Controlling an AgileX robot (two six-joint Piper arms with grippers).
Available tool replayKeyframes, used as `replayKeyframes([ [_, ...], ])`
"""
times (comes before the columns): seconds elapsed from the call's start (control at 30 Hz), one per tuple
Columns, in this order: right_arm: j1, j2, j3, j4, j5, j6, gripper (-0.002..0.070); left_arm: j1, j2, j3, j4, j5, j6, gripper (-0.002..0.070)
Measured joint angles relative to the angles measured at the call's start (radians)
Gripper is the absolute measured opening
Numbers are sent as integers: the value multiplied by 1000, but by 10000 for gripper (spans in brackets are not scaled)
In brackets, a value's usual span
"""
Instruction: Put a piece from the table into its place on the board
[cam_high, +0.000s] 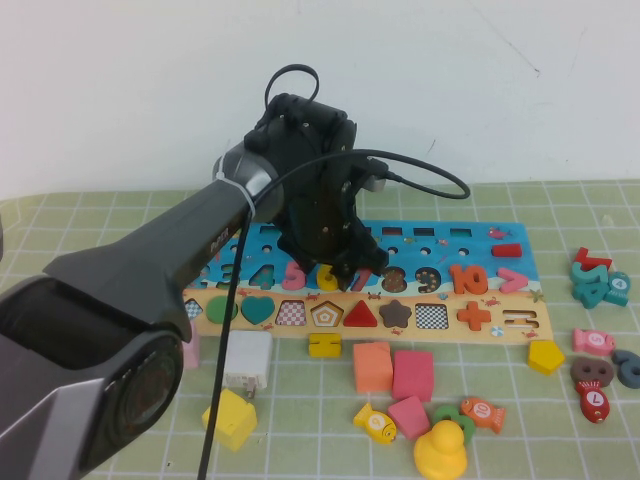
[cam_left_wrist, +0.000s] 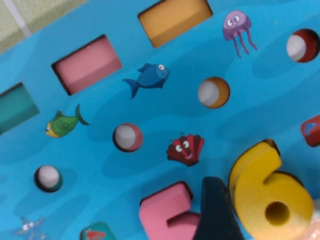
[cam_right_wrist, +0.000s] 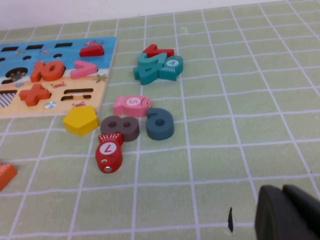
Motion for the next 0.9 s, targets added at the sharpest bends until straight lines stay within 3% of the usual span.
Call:
replayKeyframes([
  [0.13, 0, 0, 0, 0, 0, 0, -1, 0, -43, 0, 7, 4, 14, 394],
  [0.23, 0, 0, 0, 0, 0, 0, -1, 0, -106, 0, 12, 6, 77, 337],
  [0.43, 0, 0, 0, 0, 0, 0, -1, 0, -255, 0, 18, 16, 167, 74],
  [0.5, 0, 0, 0, 0, 0, 0, -1, 0, -298, 0, 24, 27, 182, 31],
  [0.73, 0, 0, 0, 0, 0, 0, -1, 0, -395, 13, 27, 46, 191, 3],
  [0.9, 0, 0, 0, 0, 0, 0, -1, 0, -521, 204, 11, -53, 190, 1],
])
